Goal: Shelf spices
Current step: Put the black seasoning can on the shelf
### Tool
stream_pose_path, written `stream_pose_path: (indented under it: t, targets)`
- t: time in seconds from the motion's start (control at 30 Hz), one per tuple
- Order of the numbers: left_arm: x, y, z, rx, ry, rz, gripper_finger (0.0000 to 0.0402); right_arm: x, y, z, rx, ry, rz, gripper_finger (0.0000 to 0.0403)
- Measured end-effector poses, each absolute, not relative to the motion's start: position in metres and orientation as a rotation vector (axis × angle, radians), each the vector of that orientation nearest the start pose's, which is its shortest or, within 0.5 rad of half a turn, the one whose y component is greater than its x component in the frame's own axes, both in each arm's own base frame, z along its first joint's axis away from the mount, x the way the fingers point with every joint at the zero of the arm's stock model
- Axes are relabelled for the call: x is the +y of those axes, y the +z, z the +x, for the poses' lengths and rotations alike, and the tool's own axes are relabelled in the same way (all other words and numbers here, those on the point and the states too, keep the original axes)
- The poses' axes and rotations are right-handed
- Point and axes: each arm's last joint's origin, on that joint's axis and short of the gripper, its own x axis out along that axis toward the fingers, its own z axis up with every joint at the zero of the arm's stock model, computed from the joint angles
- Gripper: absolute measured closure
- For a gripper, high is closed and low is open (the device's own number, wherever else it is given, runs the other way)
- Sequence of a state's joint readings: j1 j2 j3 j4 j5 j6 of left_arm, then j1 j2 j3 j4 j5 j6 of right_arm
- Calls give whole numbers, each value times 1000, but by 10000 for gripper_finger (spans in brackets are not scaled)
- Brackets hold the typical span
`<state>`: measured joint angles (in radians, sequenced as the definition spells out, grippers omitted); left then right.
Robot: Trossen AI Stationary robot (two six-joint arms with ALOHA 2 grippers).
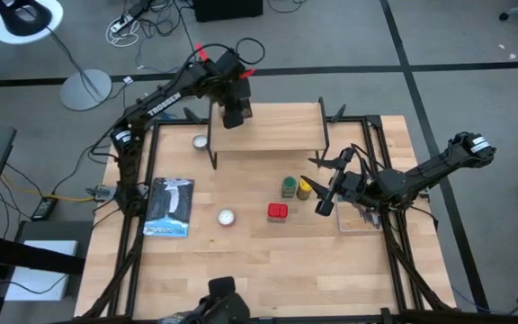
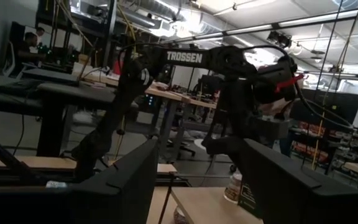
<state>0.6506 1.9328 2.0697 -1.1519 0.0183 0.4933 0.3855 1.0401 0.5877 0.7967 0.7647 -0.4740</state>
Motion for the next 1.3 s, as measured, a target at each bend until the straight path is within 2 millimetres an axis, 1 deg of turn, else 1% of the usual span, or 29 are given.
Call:
stream_pose_path:
  t: [0.2, 0.37, 0.53, 0.9, 1.0, 1.17, 1.3]
  targets:
    - [252, 352, 318, 1093, 320, 74, 275, 63, 308, 208, -195, -434, -277, 174]
    - [256, 346, 320, 1096, 317, 67, 275, 63, 308, 208, -196, -435, -276, 174]
    - [260, 346, 322, 1078, 329, 75, 275, 63, 308, 208, -196, -434, -276, 174]
    - [259, 346, 321, 1083, 329, 72, 273, 63, 308, 208, -195, -434, -276, 175]
    - [259, 346, 322, 1085, 329, 74, 261, 63, 308, 208, -195, -434, -277, 174]
    - [259, 346, 322, 1089, 343, 76, 228, 63, 308, 208, -195, -434, -276, 174]
    - [259, 346, 322, 1084, 360, 49, 207, 63, 308, 208, -195, -434, -277, 175]
